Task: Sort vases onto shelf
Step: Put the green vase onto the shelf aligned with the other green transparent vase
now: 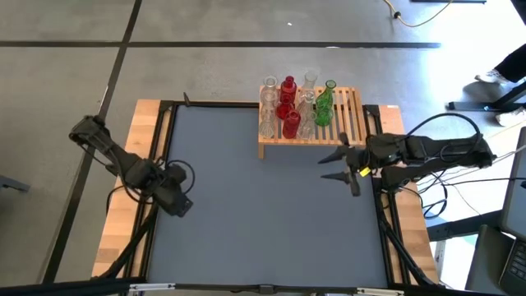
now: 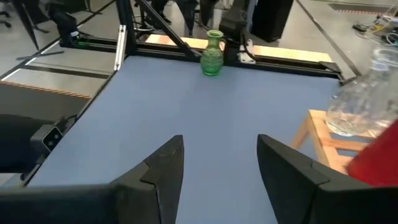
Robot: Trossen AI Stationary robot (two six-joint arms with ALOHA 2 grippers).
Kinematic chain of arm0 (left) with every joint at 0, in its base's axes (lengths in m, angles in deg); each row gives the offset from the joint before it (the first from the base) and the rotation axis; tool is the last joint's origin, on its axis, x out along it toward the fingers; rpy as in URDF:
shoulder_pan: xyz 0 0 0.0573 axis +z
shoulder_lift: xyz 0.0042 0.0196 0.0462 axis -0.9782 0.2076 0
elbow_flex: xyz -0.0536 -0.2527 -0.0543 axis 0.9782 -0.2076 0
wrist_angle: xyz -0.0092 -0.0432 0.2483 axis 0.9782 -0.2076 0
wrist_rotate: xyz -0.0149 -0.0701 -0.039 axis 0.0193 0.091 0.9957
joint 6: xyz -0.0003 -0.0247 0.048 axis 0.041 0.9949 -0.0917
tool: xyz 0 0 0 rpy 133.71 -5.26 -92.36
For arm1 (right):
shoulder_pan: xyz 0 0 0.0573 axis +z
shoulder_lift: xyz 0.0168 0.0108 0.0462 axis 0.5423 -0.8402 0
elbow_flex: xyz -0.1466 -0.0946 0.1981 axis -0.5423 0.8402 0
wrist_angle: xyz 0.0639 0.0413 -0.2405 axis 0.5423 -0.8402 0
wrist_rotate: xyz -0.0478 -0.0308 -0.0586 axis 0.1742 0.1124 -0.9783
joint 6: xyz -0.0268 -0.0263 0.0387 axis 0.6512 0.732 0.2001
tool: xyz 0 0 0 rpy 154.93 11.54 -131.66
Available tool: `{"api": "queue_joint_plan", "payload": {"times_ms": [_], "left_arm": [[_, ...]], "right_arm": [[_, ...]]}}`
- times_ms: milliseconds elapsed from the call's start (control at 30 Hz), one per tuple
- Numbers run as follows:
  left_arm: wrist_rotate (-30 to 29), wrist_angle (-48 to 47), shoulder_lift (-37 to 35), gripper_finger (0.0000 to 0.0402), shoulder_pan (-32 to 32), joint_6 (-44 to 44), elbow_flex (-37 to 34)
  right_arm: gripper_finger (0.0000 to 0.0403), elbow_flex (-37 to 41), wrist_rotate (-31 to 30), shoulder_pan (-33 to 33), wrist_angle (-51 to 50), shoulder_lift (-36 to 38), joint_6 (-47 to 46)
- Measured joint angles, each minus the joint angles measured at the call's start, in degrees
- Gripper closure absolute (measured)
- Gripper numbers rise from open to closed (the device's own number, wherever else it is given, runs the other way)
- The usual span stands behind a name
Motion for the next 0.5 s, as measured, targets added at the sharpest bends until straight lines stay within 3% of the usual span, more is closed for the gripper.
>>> {"api": "queue_joint_plan", "payload": {"times_ms": [167,500], "left_arm": [[3.5,-0.82,0.02,0.0154,-3.73,5.25,-4.01],[1.59,-0.67,0.02,0.0154,-4.35,3.05,-10.19]], "right_arm": [[0.0217,0.15,-0.05,1.7,0.54,-0.74,0.0],[0.0217,0.13,-0.16,1.69,1.39,-2.37,-0.1]]}}
